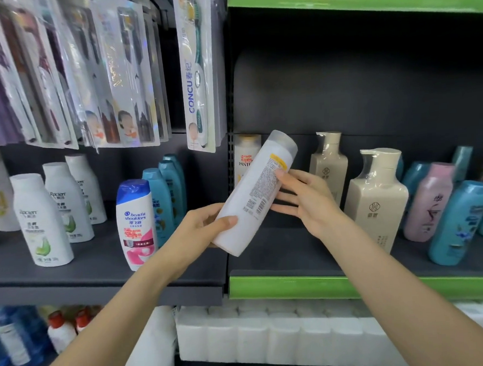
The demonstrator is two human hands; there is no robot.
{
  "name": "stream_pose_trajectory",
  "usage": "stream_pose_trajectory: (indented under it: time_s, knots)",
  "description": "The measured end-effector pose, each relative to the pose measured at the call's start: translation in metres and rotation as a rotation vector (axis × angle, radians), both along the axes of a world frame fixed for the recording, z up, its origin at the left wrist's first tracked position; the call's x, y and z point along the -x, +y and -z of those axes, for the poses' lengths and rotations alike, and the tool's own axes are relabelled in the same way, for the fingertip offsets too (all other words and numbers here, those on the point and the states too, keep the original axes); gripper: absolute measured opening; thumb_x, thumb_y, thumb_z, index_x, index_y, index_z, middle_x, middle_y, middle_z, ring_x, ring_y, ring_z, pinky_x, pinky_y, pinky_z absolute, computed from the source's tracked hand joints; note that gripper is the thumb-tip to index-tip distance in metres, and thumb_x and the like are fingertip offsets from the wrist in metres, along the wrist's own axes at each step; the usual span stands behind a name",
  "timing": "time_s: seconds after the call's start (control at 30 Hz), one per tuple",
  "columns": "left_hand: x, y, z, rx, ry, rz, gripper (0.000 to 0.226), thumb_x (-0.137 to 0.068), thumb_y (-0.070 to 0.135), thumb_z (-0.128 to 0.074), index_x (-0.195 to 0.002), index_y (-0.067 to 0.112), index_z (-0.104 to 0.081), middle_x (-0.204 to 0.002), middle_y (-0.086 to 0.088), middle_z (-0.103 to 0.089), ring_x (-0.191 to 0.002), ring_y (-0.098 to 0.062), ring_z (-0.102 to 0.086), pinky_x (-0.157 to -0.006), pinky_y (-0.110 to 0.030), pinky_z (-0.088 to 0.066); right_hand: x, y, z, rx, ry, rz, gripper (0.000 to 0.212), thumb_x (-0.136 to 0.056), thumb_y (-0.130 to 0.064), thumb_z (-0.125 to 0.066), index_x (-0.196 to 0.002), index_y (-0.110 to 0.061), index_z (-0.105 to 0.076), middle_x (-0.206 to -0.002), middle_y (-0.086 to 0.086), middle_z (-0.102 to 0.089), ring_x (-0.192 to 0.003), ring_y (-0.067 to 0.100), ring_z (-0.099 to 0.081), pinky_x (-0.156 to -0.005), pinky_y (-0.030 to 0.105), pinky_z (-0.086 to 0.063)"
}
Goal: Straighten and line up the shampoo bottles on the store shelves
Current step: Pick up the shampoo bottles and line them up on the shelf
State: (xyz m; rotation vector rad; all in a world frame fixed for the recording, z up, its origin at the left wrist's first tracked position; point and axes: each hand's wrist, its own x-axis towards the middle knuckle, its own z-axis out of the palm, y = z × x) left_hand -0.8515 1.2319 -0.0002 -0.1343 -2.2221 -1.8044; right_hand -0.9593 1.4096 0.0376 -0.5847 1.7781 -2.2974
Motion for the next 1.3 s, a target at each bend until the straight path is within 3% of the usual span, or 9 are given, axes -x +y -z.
stream_pose_trajectory:
  time_s: [0.27,0.43,0.6,0.7,0.77,0.93,1.03,1.17,1.3]
  knots:
    - [-0.001,0.001,-0.002,0.036,0.012,-0.001,0.028,-0.09,0.015,-0.057,-0.116,0.021,-0.063,-0.107,0.003,-0.07,-0.093,-0.008,-0.065,-0.076,-0.021,-0.054,-0.003,0.001,0.001,-0.012,0.017,-0.007,0.021,-0.089,-0.018,-0.064,-0.106,-0.005,-0.066,-0.103,0.01,-0.072,-0.09,0.022,-0.071,-0.069,0.035,-0.06]
    - [0.001,0.008,-0.003,0.489,0.137,-0.133,0.046,-0.086,0.025,-0.065,-0.13,0.028,-0.052,-0.11,0.011,-0.065,-0.098,-0.006,-0.06,-0.082,-0.017,-0.046,-0.009,-0.005,-0.011,-0.149,-0.034,-0.012,0.038,-0.082,-0.03,-0.072,-0.108,-0.005,-0.061,-0.104,0.01,-0.069,-0.092,0.023,-0.069,-0.068,0.036,-0.06]
    - [0.0,0.023,-0.001,0.786,0.236,-0.358,0.057,-0.082,0.04,-0.062,-0.136,0.032,-0.043,-0.098,0.003,-0.059,-0.087,-0.015,-0.055,-0.077,-0.031,-0.046,-0.011,-0.008,-0.017,-0.104,-0.049,0.082,0.037,-0.079,-0.029,-0.075,-0.104,-0.003,-0.062,-0.099,0.013,-0.07,-0.088,0.025,-0.07,-0.062,0.036,-0.06]
    - [0.004,0.023,-0.003,0.75,0.254,-0.399,0.066,-0.079,0.036,-0.068,-0.139,0.033,-0.04,-0.11,0.006,-0.057,-0.097,-0.013,-0.054,-0.085,-0.028,-0.045,-0.009,-0.005,-0.023,-0.041,-0.009,0.092,0.02,-0.083,-0.017,-0.07,-0.098,-0.006,-0.063,-0.1,0.013,-0.071,-0.089,0.026,-0.07,-0.065,0.038,-0.06]
    - [0.007,0.02,-0.012,0.588,0.205,-0.313,0.065,-0.079,0.031,-0.071,-0.137,0.03,-0.043,-0.116,0.006,-0.059,-0.102,-0.01,-0.057,-0.091,-0.026,-0.046,-0.009,-0.003,-0.025,-0.028,0.067,0.065,0.012,-0.085,-0.013,-0.068,-0.096,-0.011,-0.064,-0.1,0.01,-0.071,-0.088,0.024,-0.071,-0.067,0.039,-0.06]
    - [0.012,0.017,-0.033,0.328,0.077,-0.063,0.046,-0.075,0.039,-0.074,-0.116,0.039,-0.053,-0.108,0.01,-0.064,-0.099,-0.007,-0.061,-0.088,-0.026,-0.05,-0.011,0.004,-0.021,-0.008,0.159,-0.114,0.02,-0.087,-0.009,-0.062,-0.106,-0.012,-0.063,-0.103,0.007,-0.072,-0.092,0.024,-0.071,-0.071,0.04,-0.059]
    - [0.014,0.018,-0.032,0.322,0.092,-0.11,0.052,-0.07,0.04,-0.078,-0.116,0.036,-0.054,-0.104,0.008,-0.063,-0.093,-0.01,-0.061,-0.081,-0.024,-0.052,-0.008,0.007,-0.017,0.033,0.138,-0.205,0.022,-0.088,-0.008,-0.06,-0.108,-0.013,-0.063,-0.102,0.004,-0.073,-0.096,0.023,-0.07,-0.074,0.04,-0.059]
    - [0.018,0.027,-0.021,0.37,0.146,-0.239,0.065,-0.069,0.032,-0.08,-0.123,0.028,-0.045,-0.095,0.019,-0.055,-0.081,0.004,-0.055,-0.063,-0.007,-0.044,-0.007,0.004,-0.022,-0.135,0.268,-0.118,0.032,-0.085,-0.009,-0.066,-0.115,-0.018,-0.062,-0.111,0.003,-0.069,-0.099,0.017,-0.068,-0.076,0.039,-0.059]
    - [0.027,0.028,-0.015,0.372,0.175,-0.281,0.076,-0.066,0.032,-0.082,-0.129,0.025,-0.041,-0.101,0.014,-0.056,-0.088,0.0,-0.056,-0.068,-0.012,-0.045,-0.005,-0.004,-0.026,-0.174,0.32,-0.048,0.033,-0.083,-0.012,-0.07,-0.112,-0.023,-0.06,-0.108,-0.001,-0.069,-0.096,0.014,-0.069,-0.072,0.035,-0.06]
